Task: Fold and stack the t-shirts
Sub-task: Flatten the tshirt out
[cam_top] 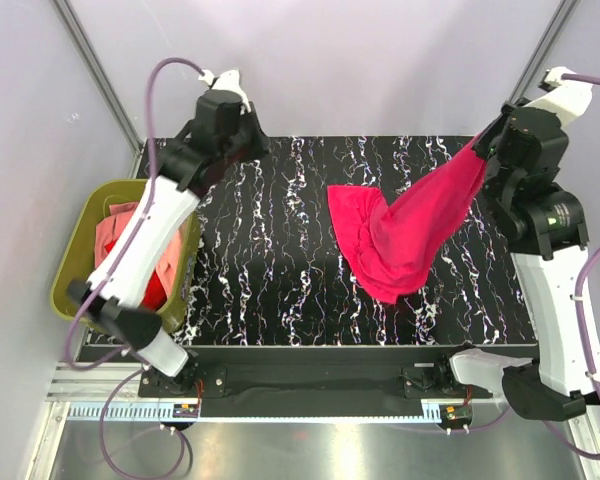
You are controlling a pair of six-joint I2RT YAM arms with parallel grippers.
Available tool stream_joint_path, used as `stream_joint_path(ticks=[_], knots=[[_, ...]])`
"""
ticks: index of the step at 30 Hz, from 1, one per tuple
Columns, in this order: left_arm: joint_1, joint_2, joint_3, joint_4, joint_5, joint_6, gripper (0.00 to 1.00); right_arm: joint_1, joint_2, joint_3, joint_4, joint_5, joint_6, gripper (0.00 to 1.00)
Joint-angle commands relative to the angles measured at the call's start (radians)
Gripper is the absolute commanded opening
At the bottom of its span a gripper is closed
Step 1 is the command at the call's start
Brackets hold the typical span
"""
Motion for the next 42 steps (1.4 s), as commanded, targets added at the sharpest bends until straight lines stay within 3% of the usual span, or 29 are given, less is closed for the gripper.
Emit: stream_joint_path(ticks=[1,2,3,7,9,15,22,25,42], knots=[[-0.037,-0.086,-0.202,0.076,0.151,0.034,0.04,-0.004,-0.049,0.042,0.011,-0.040,0.030,0.00],[-0.046,-0.115,-0.330,0.207,0.244,0.021,0.13,-0.004,-0.058,0.031,0.006,-0.042,0.040,0.00],[-0.084,-0.138,-0.381,0.259,0.256,0.015,0.32,-0.004,-0.070,0.008,-0.005,-0.040,0.057,0.00],[-0.198,-0.111,-0.475,0.328,0.201,0.009,0.47,-0.004,-0.124,-0.046,-0.009,-0.042,0.073,0.00],[-0.235,-0.064,-0.494,0.353,0.266,-0.035,0.52,-0.004,-0.135,-0.067,-0.014,-0.034,0.076,0.00],[-0.295,0.120,-0.560,0.524,0.302,-0.126,0.55,-0.004,-0.169,-0.141,-0.012,-0.043,0.091,0.00],[-0.315,0.386,-0.416,0.612,0.311,-0.180,0.59,-0.003,-0.216,-0.228,0.008,-0.083,0.108,0.00],[-0.325,0.475,-0.335,0.563,0.282,-0.218,0.59,-0.004,-0.235,-0.271,0.026,-0.093,0.109,0.00],[-0.387,0.645,-0.310,0.624,0.256,-0.445,0.60,-0.004,-0.258,-0.374,0.077,-0.122,0.103,0.00]])
